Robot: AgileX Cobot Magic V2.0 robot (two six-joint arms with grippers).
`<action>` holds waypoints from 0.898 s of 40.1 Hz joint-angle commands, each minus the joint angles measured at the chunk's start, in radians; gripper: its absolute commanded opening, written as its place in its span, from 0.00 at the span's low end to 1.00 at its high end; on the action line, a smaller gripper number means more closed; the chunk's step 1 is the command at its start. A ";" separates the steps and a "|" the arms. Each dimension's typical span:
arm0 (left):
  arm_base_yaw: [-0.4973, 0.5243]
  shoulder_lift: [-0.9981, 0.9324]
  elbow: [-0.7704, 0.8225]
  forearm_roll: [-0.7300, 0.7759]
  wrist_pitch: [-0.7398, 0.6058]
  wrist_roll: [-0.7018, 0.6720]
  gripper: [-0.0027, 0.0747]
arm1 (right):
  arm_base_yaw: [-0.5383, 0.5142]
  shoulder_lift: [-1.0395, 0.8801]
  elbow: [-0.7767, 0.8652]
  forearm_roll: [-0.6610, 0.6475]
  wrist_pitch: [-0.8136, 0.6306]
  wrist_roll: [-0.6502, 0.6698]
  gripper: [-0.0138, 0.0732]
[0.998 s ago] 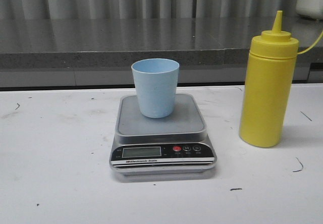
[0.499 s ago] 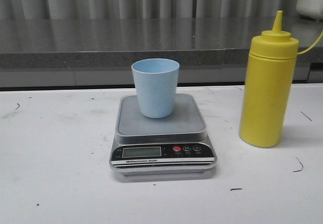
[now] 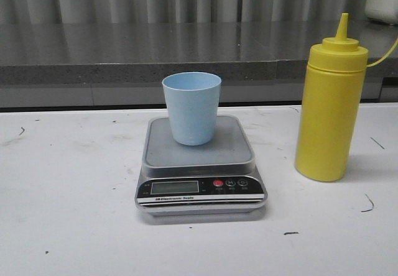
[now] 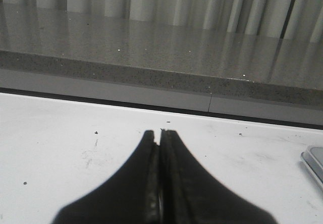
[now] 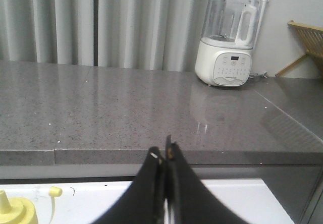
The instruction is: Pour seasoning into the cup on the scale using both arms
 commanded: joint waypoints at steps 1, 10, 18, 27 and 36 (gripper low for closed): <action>0.003 -0.018 0.024 -0.010 -0.088 0.002 0.01 | 0.004 0.003 -0.033 -0.031 0.034 -0.008 0.02; 0.003 -0.018 0.024 -0.010 -0.088 0.002 0.01 | -0.019 -0.006 -0.017 -0.148 0.089 0.086 0.02; 0.003 -0.018 0.024 -0.010 -0.088 0.002 0.01 | -0.141 -0.100 0.188 -0.713 0.330 0.644 0.02; 0.003 -0.018 0.024 -0.010 -0.088 0.002 0.01 | -0.323 -0.261 0.409 -1.439 0.687 1.328 0.02; 0.003 -0.018 0.024 -0.010 -0.088 0.002 0.01 | -0.475 -0.371 0.462 -1.939 1.003 2.074 0.02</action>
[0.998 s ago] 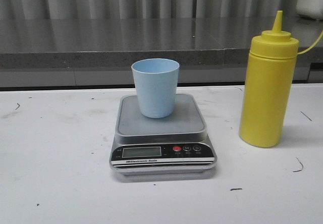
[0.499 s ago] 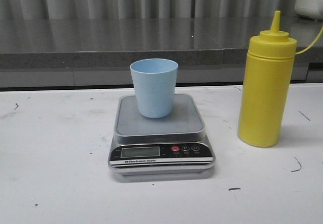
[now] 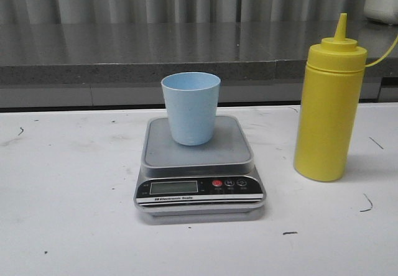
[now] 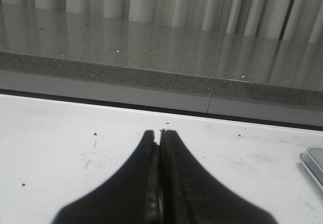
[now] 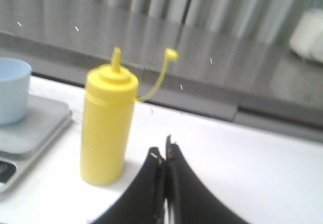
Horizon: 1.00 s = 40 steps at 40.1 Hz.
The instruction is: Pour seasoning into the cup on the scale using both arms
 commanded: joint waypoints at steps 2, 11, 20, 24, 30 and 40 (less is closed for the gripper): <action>0.003 -0.018 0.024 -0.010 -0.083 0.002 0.01 | -0.027 -0.049 0.009 -0.181 0.010 0.281 0.02; 0.003 -0.016 0.024 -0.010 -0.083 0.002 0.01 | -0.027 -0.111 0.146 -0.175 -0.171 0.279 0.02; 0.003 -0.016 0.024 -0.010 -0.082 0.002 0.01 | -0.027 -0.112 0.148 -0.176 -0.082 0.279 0.02; 0.003 -0.016 0.024 -0.010 -0.082 0.002 0.01 | -0.027 -0.112 0.148 -0.176 -0.079 0.279 0.02; 0.003 -0.016 0.024 -0.010 -0.082 0.002 0.01 | -0.027 -0.111 0.147 -0.176 -0.079 0.279 0.02; 0.003 -0.016 0.024 -0.010 -0.082 0.002 0.01 | -0.027 -0.111 0.147 -0.176 -0.079 0.279 0.02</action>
